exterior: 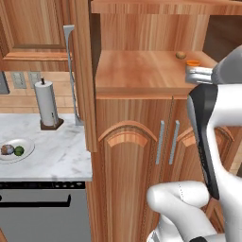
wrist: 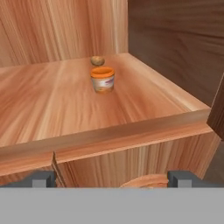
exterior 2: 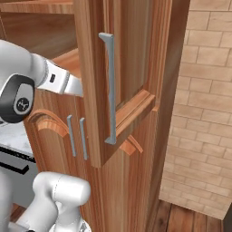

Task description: Pick the avocado and bread from the counter and place them on the plate. Then pick the jam from the cabinet and place it next to the plate. Lastly close the cabinet door.

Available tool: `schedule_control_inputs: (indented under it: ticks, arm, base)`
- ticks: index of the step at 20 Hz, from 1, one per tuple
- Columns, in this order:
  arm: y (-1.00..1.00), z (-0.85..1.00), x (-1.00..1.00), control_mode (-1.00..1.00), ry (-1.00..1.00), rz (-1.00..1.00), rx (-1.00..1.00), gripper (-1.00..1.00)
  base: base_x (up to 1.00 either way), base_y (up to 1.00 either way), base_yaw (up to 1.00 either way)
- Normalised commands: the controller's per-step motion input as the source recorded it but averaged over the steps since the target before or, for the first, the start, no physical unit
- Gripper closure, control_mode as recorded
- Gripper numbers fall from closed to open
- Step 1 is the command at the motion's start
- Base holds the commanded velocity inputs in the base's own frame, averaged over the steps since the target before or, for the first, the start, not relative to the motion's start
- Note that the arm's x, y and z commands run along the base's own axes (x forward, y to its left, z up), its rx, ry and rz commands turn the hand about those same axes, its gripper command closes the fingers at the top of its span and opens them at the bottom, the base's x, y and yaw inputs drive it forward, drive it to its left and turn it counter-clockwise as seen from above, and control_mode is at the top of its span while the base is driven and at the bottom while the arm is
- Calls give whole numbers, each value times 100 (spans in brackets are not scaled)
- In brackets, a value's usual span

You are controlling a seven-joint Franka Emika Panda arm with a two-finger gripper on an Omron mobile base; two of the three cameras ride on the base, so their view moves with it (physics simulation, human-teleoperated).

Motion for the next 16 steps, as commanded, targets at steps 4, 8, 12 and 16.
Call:
schedule_control_inputs:
  ticks: [4, 8, 12, 16]
  arm:
    - [-20, 0, 19, -100, -4, 0, 0, -100]
    - [-17, 0, 26, -100, -4, 0, 0, -100]
    - [-7, 0, 36, -100, -1, 0, 0, -100]
    - [-4, 0, 40, -100, 0, 0, 0, -100]
  base:
    - [0, 0, 0]
    - [0, 0, 0]
    - [0, 0, 0]
    - [0, 0, 0]
